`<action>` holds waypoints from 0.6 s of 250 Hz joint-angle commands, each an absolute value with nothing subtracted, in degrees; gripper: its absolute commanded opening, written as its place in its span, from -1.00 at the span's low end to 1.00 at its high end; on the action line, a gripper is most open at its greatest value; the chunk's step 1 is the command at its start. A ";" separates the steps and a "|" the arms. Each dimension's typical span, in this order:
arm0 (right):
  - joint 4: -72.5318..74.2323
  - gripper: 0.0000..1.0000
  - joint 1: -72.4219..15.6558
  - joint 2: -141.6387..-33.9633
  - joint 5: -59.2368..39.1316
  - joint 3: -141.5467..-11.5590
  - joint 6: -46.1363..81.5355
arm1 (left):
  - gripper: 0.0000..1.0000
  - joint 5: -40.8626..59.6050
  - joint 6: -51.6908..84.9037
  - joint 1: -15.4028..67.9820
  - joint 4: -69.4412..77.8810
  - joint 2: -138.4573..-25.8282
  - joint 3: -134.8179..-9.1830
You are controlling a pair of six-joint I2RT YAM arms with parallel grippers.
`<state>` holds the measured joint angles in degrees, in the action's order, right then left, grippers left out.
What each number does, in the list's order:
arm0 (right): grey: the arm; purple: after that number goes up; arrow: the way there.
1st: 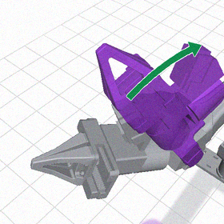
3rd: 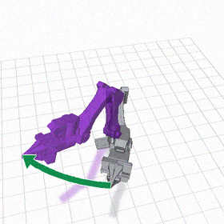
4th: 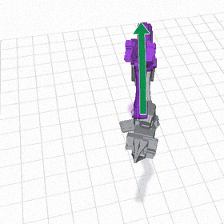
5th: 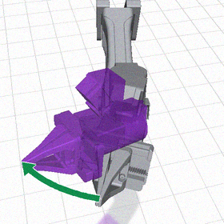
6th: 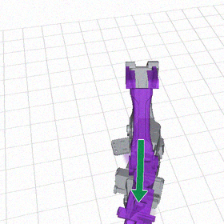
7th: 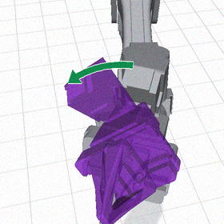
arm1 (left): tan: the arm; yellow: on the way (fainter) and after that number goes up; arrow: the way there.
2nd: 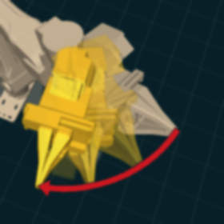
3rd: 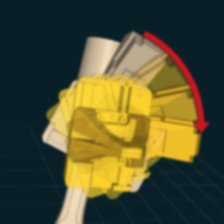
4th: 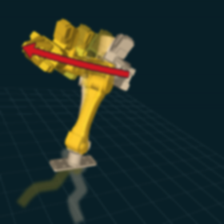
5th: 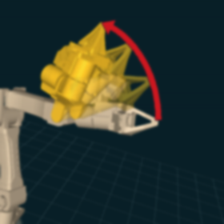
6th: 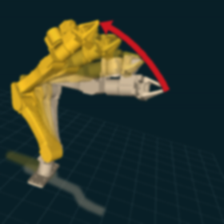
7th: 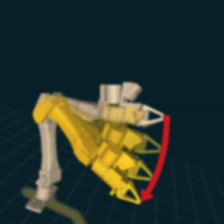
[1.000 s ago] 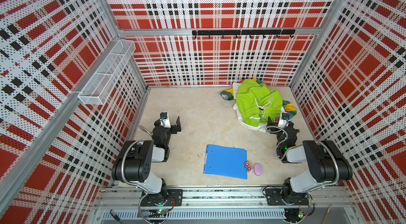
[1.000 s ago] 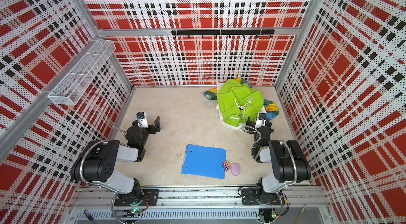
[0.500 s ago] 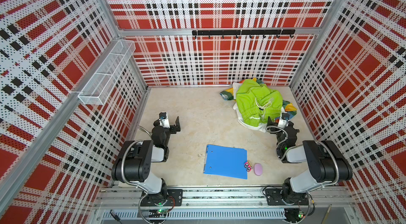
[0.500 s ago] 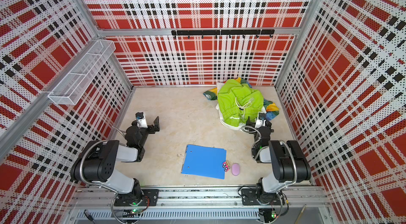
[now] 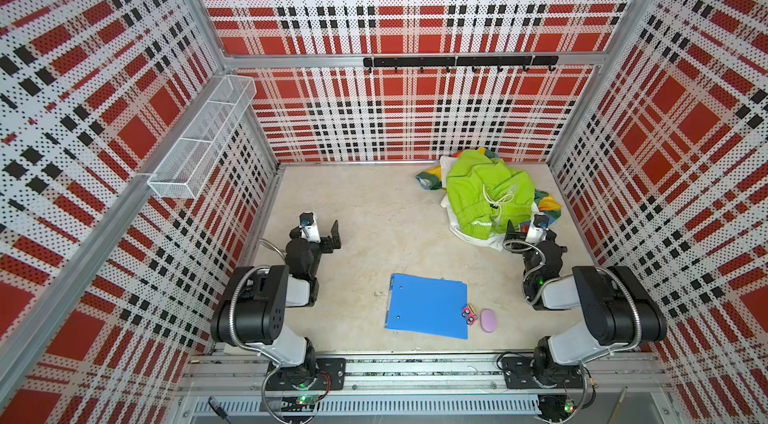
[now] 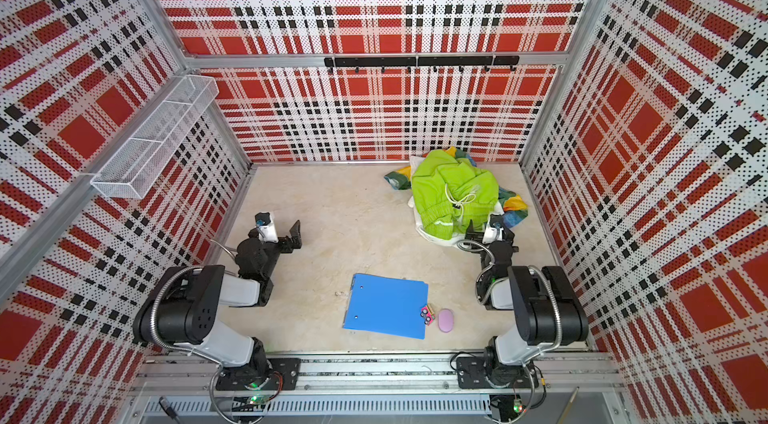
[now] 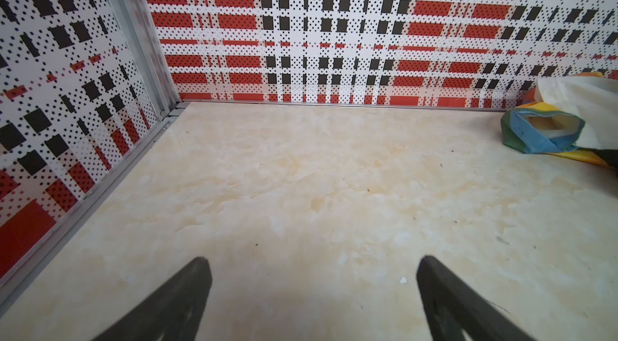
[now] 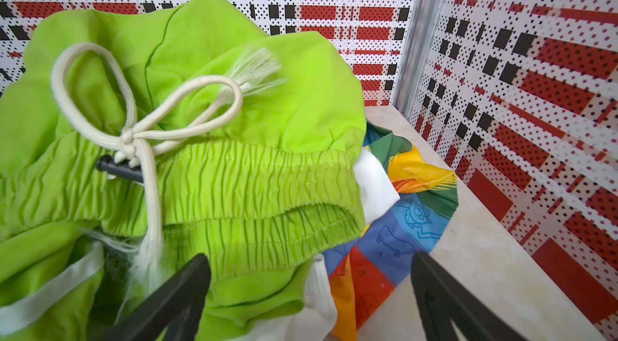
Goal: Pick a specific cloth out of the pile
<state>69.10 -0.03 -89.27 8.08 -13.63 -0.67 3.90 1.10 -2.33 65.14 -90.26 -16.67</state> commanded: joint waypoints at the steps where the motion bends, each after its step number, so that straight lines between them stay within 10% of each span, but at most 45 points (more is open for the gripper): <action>1: 75.79 1.00 -0.37 -89.08 7.24 -11.99 -1.23 | 0.98 4.14 1.86 -2.90 68.12 -88.59 -15.55; 150: 67.53 1.00 -0.35 -73.52 11.27 -8.51 1.07 | 0.98 -1.30 1.32 0.03 55.64 -77.95 -16.54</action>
